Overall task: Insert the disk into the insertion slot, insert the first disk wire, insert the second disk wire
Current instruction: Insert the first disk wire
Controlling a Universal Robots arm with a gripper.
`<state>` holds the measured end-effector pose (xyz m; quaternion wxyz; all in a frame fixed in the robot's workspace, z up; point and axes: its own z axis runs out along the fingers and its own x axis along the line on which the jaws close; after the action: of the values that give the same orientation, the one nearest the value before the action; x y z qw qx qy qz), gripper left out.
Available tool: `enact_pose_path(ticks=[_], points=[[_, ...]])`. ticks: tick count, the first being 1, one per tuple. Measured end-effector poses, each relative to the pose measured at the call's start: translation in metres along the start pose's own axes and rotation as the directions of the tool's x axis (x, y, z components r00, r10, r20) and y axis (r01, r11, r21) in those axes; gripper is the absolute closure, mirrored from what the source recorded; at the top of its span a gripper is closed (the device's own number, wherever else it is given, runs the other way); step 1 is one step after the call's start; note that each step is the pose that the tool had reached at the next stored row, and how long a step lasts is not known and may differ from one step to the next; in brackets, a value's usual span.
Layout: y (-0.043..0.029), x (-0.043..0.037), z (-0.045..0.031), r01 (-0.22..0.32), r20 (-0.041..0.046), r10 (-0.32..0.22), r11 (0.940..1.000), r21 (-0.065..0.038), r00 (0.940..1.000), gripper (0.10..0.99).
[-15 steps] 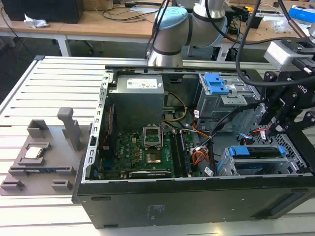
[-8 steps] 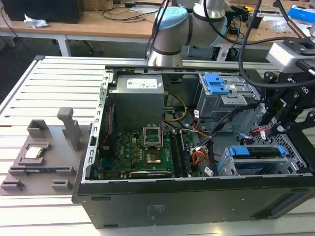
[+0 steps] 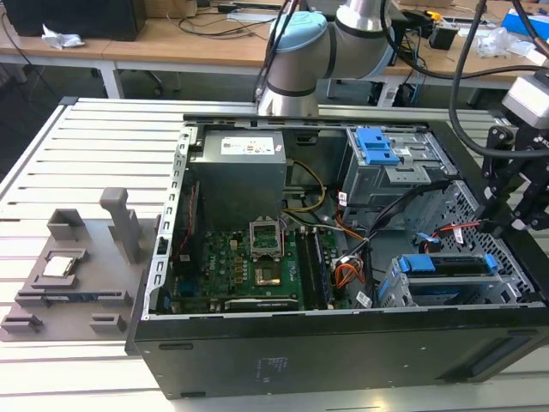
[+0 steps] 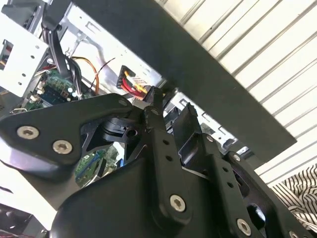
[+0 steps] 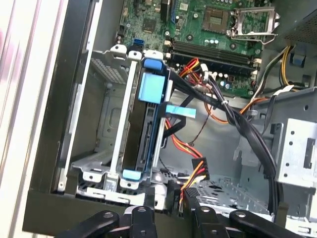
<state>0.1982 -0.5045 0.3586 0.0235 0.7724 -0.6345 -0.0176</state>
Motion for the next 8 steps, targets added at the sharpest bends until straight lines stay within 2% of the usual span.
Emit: enact_pose_path(ticks=[6, 7, 8], points=[[-0.0028, 0.0003, -0.0002, 0.000, -0.0012, 0.000, 1.0000, 0.000, 1.0000, 0.725], [-0.0016, -0.0001, -0.0001, 0.000, -0.0020, 0.000, 1.0000, -0.001, 1.0000, 0.725], [0.0025, -0.0010, 0.0002, 0.000, -0.0050, 0.000, 1.0000, -0.001, 1.0000, 0.725]])
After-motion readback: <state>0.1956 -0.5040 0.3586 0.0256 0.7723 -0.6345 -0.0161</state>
